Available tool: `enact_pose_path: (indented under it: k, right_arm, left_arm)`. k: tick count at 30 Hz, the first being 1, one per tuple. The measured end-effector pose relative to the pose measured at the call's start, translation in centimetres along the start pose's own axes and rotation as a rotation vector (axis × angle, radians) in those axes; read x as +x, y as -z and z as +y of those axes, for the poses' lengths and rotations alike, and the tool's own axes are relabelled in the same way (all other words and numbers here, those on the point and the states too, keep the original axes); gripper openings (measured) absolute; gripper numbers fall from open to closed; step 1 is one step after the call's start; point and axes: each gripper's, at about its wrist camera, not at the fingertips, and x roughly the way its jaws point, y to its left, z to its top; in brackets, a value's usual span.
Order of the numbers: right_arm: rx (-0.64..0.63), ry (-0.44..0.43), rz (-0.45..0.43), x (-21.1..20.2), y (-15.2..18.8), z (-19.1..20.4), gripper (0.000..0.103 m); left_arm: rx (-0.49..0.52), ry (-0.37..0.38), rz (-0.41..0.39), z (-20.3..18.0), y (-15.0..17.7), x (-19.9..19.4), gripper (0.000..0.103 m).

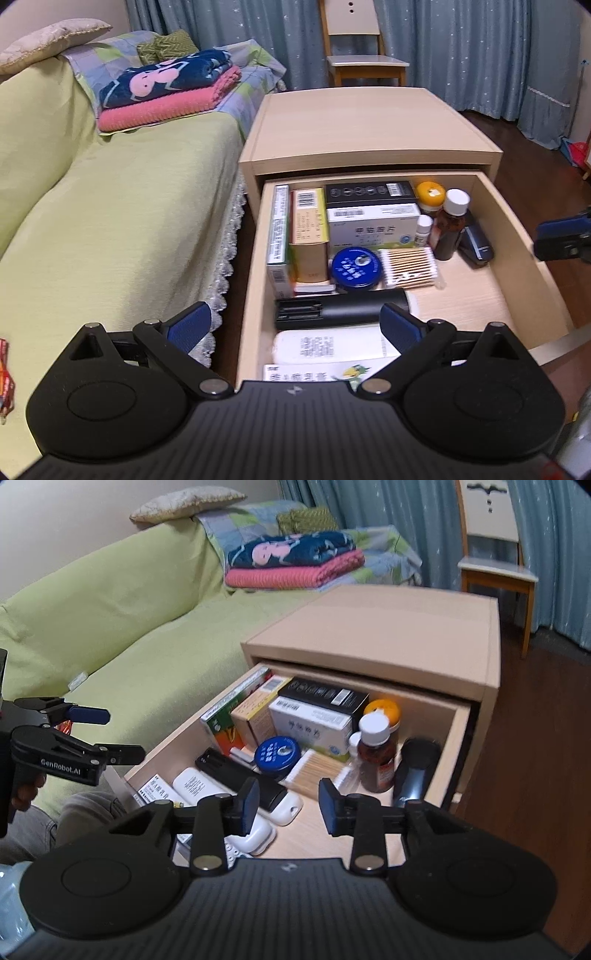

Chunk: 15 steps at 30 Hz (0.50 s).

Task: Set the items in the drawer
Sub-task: 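Bring the left gripper to the drawer front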

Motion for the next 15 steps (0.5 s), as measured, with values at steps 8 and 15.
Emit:
enact_pose_path:
  k: [8, 15]
  right_arm:
    - [-0.066, 0.043, -0.029, -3.3, 1.3, -0.7, 0.064]
    - [-0.116, 0.015, 0.042, -7.2, 3.1, -2.3, 0.067]
  left_arm:
    - [-0.001, -0.061, -0.023, 2.5, 1.0, -1.7, 0.099]
    - [0.045, -0.114, -0.007, 5.6, 3.9, -3.3, 0.099]
